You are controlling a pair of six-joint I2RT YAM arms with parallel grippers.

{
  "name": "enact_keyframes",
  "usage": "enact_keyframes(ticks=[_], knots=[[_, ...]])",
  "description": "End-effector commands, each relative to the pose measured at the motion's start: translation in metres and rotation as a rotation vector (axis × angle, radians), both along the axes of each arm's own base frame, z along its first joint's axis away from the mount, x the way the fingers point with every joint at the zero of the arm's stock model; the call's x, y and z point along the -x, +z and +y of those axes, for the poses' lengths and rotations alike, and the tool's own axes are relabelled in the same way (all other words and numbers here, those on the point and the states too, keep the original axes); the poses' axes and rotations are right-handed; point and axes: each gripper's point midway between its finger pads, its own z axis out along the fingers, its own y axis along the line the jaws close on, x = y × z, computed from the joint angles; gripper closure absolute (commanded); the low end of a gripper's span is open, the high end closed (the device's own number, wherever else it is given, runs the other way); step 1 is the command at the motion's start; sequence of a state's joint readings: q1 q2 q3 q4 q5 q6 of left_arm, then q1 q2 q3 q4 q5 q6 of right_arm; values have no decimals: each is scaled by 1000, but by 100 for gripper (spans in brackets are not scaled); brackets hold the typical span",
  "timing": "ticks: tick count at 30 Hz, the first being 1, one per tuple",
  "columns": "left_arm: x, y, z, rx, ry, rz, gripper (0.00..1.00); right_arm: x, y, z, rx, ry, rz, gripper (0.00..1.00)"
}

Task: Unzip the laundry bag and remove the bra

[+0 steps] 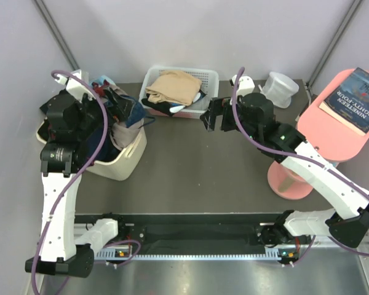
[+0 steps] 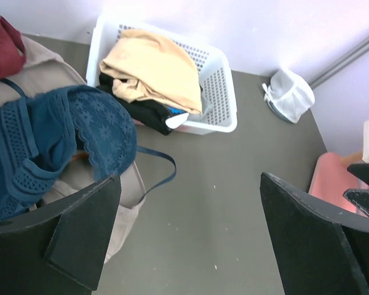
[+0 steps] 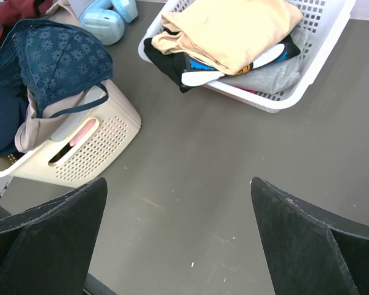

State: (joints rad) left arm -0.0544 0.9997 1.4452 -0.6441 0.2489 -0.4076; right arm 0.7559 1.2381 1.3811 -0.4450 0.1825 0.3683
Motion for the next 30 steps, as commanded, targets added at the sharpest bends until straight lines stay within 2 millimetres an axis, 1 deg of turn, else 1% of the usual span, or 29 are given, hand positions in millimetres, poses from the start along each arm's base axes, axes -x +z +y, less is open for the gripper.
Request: enact_keyframes(ticks=[1, 2, 4, 5, 7, 8, 10, 11, 13, 14, 15, 16, 17, 18, 19, 20, 21, 22, 23, 24, 25, 26, 27, 28, 29, 30], knots=[[-6, 32, 8, -9, 45, -115, 1, -1, 23, -11, -21, -34, -59, 0], [-9, 31, 8, -11, 47, -113, 1, -2, 27, -12, -20, -36, -65, 0], [-12, 33, 7, -5, 46, -117, 1, -3, 25, -13, 4, -37, -68, 0], [-14, 32, 6, -2, 40, -117, 1, -4, 30, -13, 2, -40, -75, 0], [-16, 34, 3, -7, 24, -128, 1, -7, 28, -12, 22, -35, -74, 0], [-18, 33, 2, -13, 15, -126, 1, -6, 33, -8, 19, -12, -82, 0], [-22, 32, 1, -23, 2, -125, 1, -8, 33, 0, 39, 26, -92, 0], [-22, 33, 0, -32, -3, -124, 1, -9, 40, 4, 31, 43, -104, 0], [-24, 36, 0, -40, -6, -130, 1, -16, 38, 13, 55, 70, -117, 0], [-24, 38, 1, -53, -6, -139, 1, -19, 51, 17, 48, 79, -145, 0], [-25, 38, 2, -61, -5, -141, 1, -30, 41, 26, 89, 88, -133, 0], [-27, 40, 2, -67, -2, -144, 1, -36, 42, 30, 100, 88, -134, 0], [-27, 39, 3, -77, -5, -137, 1, -42, 60, 33, 84, 78, -163, 0], [-28, 39, 3, -81, -1, -133, 1, -58, 39, 45, 134, 77, -125, 0], [-31, 41, 4, -85, 4, -130, 1, -68, 35, 51, 146, 65, -118, 0], [-32, 40, 5, -89, 7, -127, 1, -79, 52, 53, 132, 31, -147, 0], [-32, 41, 6, -92, 14, -127, 1, -98, 25, 66, 171, 14, -102, 0], [-35, 41, 8, -95, 24, -125, 1, -109, 21, 70, 178, -10, -98, 0], [-36, 42, 9, -105, 29, -127, 1, -123, 33, 70, 164, -68, -123, 0], [-37, 40, 10, -112, 31, -118, 1, -143, 6, 80, 185, -107, -84, 0], [-39, 41, 11, -117, 36, -118, 1, -155, 0, 80, 184, -148, -79, 0], [-40, 40, 12, -127, 34, -111, 1, -169, 6, 75, 152, -229, -88, 0], [-39, 38, 12, -134, 34, -99, 1, -190, -20, 75, 170, -279, -61, 0], [-40, 37, 13, -142, 33, -93, 1, -202, -21, 70, 153, -326, -63, 0], [-41, 35, 13, -147, 34, -90, 1, -214, -32, 58, 149, -419, -57, 0], [-40, 31, 14, -152, 37, -81, 1, -234, -52, 47, 153, -481, -48, 0]])
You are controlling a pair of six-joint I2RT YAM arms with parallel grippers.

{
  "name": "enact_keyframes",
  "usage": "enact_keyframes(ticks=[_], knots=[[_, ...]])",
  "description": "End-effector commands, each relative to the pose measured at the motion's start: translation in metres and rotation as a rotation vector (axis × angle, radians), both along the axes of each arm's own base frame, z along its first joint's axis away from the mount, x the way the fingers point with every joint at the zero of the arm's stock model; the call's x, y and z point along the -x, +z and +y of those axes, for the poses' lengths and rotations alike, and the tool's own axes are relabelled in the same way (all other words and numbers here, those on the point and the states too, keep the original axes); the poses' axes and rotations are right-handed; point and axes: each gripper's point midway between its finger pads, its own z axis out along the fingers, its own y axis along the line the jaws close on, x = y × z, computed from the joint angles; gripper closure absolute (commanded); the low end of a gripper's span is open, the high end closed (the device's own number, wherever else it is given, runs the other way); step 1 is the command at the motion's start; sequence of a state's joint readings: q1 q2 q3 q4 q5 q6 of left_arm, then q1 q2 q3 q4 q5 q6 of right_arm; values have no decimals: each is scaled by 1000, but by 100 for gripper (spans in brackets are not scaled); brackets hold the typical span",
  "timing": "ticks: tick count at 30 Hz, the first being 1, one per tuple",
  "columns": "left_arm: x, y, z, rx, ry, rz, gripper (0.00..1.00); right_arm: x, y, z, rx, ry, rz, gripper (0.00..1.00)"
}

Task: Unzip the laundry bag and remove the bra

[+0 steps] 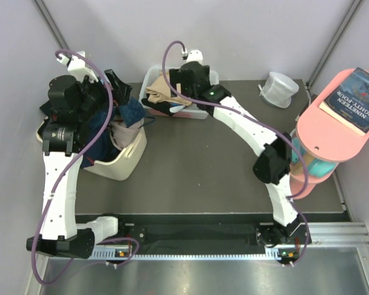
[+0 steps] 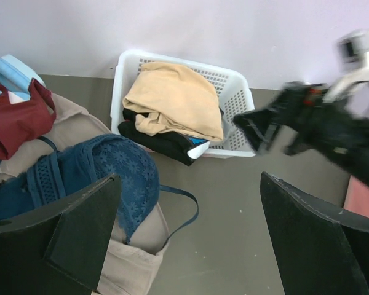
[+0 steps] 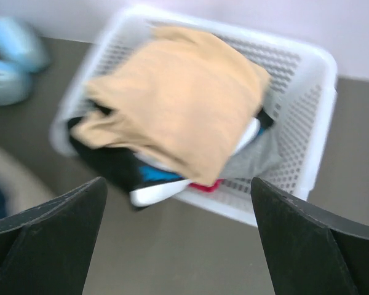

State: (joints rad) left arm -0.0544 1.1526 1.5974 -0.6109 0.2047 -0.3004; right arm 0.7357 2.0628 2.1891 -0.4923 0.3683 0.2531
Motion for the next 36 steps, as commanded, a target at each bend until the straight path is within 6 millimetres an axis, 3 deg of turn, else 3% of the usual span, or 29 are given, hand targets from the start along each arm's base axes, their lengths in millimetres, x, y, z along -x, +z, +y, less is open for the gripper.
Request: enact_keyframes(ticks=[1, 5, 7, 8, 14, 16, 20, 30, 36], knots=[[2, 6, 5, -46, 14, -18, 1, -67, -27, -62, -34, -366, -37, 0], [1, -1, 4, -44, 11, 4, 1, -107, -74, -120, -21, -595, -23, 0], [1, -4, 3, -37, 3, 12, 1, -119, -87, -139, -20, -649, -22, 0], [1, -4, 2, -35, 2, 11, 1, -129, -100, -160, -10, -701, -17, 0], [-8, -18, -2, -22, -17, 46, 1, -165, -133, -234, 1, -862, -41, 0], [-9, -23, 1, -31, -1, 52, 1, -173, -134, -250, -4, -907, -71, 0], [-10, -27, 6, -55, 19, 58, 1, -178, -147, -291, 11, -1056, -113, 0], [-12, -36, 7, -63, 23, 75, 1, -176, -173, -363, 32, -1249, -131, 0], [-13, -45, 3, -35, 15, 96, 1, -162, -165, -401, 80, -1355, -145, 0]])
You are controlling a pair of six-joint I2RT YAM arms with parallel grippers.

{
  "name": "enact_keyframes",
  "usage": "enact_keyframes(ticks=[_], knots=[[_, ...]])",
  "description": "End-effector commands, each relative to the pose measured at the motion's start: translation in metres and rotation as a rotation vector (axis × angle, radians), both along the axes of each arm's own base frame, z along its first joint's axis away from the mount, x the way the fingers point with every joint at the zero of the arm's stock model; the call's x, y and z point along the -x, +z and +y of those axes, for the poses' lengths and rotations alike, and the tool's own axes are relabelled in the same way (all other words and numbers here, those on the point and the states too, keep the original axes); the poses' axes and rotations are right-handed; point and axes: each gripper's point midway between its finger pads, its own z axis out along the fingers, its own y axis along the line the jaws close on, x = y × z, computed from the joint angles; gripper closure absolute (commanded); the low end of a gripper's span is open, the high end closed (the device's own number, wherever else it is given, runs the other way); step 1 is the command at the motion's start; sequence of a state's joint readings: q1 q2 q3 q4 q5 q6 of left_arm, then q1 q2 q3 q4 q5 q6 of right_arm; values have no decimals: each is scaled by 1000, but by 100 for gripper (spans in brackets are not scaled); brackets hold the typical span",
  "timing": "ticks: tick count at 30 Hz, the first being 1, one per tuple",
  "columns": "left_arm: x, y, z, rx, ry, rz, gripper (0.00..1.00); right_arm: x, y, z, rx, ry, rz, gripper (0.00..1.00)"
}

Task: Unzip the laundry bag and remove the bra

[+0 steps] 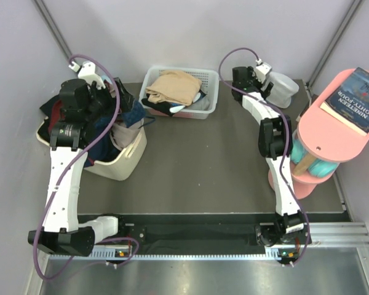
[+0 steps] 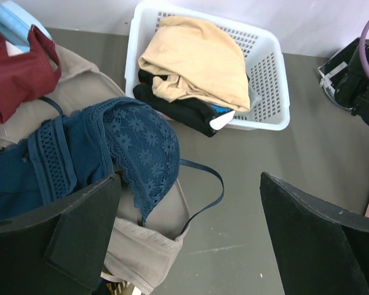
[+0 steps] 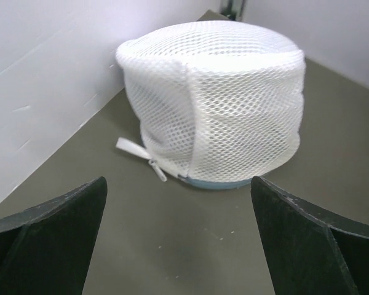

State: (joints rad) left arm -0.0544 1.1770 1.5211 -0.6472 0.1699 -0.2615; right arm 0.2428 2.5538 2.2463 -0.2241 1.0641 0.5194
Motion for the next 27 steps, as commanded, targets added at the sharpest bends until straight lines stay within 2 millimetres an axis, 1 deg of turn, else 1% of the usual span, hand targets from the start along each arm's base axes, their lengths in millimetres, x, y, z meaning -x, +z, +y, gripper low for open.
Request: enact_keyframes(ticks=[1, 2, 4, 5, 7, 8, 10, 11, 12, 13, 14, 16, 18, 19, 20, 21, 23, 24, 26, 27], knots=[[-4, 4, -4, 21, -8, -27, 1, 7, 21, -59, 20, -151, -62, 0], [-5, 4, -4, 23, -9, -30, 1, 8, 19, -67, 7, -163, -64, 0], [-5, 3, -4, 24, -7, -27, 1, 8, 17, -75, -13, -168, -68, 0], [-5, 3, -4, 24, -7, -28, 1, 10, 16, -83, -17, -184, -64, 0], [-6, 3, -4, 29, -6, -27, 1, 10, 15, -89, -26, -193, -63, 1], [-6, 3, -4, 30, -7, -27, 1, 11, 14, -96, -32, -199, -58, 1], [-6, 6, -4, 37, -1, -34, 1, 6, 11, -101, -57, -173, -53, 2], [-7, 6, -4, 39, -2, -35, 1, 5, 8, -108, -64, -170, -45, 2], [-6, 6, -4, 43, 1, -36, 1, 3, 6, -111, -73, -166, -41, 2], [-7, 7, -4, 44, 3, -37, 1, -2, 10, -112, -91, -154, -56, 3], [-7, 6, -3, 46, 8, -35, 1, -2, 4, -117, -95, -153, -42, 3], [-7, 8, -3, 52, 15, -41, 1, -8, 4, -115, -106, -122, -38, 3], [-7, 8, -3, 57, 16, -42, 1, -11, 2, -119, -113, -108, -33, 3], [-8, 8, -3, 58, 15, -41, 1, -14, 2, -116, -127, -90, -36, 4], [-8, 9, -3, 60, 15, -44, 1, -13, -1, -123, -136, -93, -33, 5], [-8, 9, -3, 63, 16, -42, 1, -14, -2, -124, -146, -86, -31, 5], [-7, 10, -3, 64, 19, -45, 1, -19, -6, -117, -176, -51, -30, 7], [-7, 11, -2, 65, 22, -48, 1, -17, -6, -133, -183, -64, -32, 8], [-7, 10, -2, 64, 25, -46, 1, -20, -12, -135, -196, -43, -17, 10], [-7, 10, -2, 63, 27, -46, 1, -22, -10, -134, -200, -33, -18, 11]])
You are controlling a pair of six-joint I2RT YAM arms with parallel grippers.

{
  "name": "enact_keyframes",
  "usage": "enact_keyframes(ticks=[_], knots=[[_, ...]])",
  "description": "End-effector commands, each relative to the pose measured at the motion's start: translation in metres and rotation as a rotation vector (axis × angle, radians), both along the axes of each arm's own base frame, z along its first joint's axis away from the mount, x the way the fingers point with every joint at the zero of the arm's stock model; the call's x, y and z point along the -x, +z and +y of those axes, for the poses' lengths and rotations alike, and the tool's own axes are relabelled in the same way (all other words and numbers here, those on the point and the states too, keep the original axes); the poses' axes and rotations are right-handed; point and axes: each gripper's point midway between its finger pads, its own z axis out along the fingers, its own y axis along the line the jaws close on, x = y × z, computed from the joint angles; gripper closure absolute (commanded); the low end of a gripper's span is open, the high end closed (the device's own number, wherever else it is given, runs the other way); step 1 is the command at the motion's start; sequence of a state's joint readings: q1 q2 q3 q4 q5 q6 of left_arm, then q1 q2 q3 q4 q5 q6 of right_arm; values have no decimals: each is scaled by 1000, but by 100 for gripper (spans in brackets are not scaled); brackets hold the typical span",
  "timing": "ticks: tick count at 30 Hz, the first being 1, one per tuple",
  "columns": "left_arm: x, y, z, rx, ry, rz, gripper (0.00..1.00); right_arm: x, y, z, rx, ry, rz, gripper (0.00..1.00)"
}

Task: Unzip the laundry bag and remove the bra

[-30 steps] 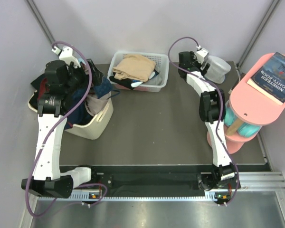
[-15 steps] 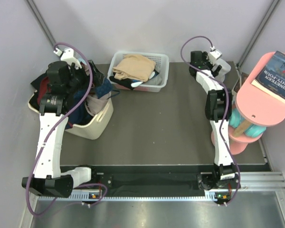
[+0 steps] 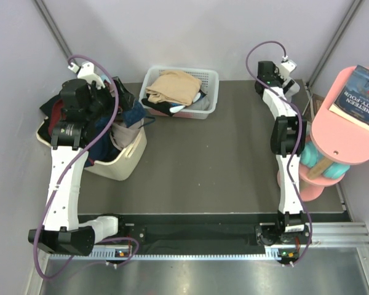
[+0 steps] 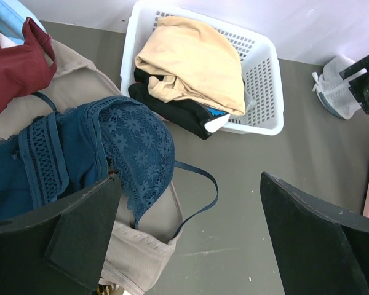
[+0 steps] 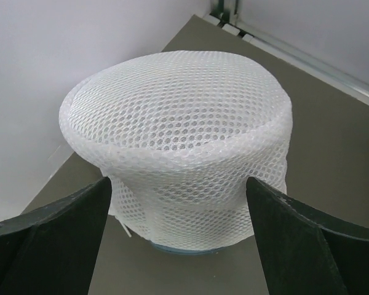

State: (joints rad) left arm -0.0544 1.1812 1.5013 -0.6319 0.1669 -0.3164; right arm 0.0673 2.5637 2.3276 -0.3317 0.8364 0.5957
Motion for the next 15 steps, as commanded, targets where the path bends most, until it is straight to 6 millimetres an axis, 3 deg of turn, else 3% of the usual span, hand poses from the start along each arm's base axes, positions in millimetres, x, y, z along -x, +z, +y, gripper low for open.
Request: enact_keyframes(ticks=[1, 3, 4, 6, 7, 10, 12, 13, 14, 15], knots=[[-3, 17, 1, 11, 10, -69, 1, -8, -8, -50, -49, -14, -9, 17], [-2, 17, 2, 8, 14, -68, 1, -6, -10, -51, -60, -13, -2, 33], [-2, 18, 2, 8, 17, -71, 1, -7, -13, -50, -70, -7, -1, 50], [0, 19, 3, 4, 20, -73, 1, -6, -14, -50, -79, -1, 4, 62], [0, 20, 4, 1, 25, -75, 1, -7, -14, -49, -82, 4, 0, 76], [3, 22, 6, -7, 32, -79, 1, -7, -13, -45, -98, 21, -7, 99], [5, 25, 8, -11, 41, -84, 1, -2, -23, -40, -114, 37, 14, 100], [5, 26, 7, -10, 39, -83, 1, -4, -4, -36, -122, 49, -34, 100], [6, 29, 7, -9, 36, -89, 1, -2, 1, -28, -121, 61, -46, 100], [6, 31, 6, -8, 33, -90, 1, 7, -9, -24, -118, 62, -17, 100]])
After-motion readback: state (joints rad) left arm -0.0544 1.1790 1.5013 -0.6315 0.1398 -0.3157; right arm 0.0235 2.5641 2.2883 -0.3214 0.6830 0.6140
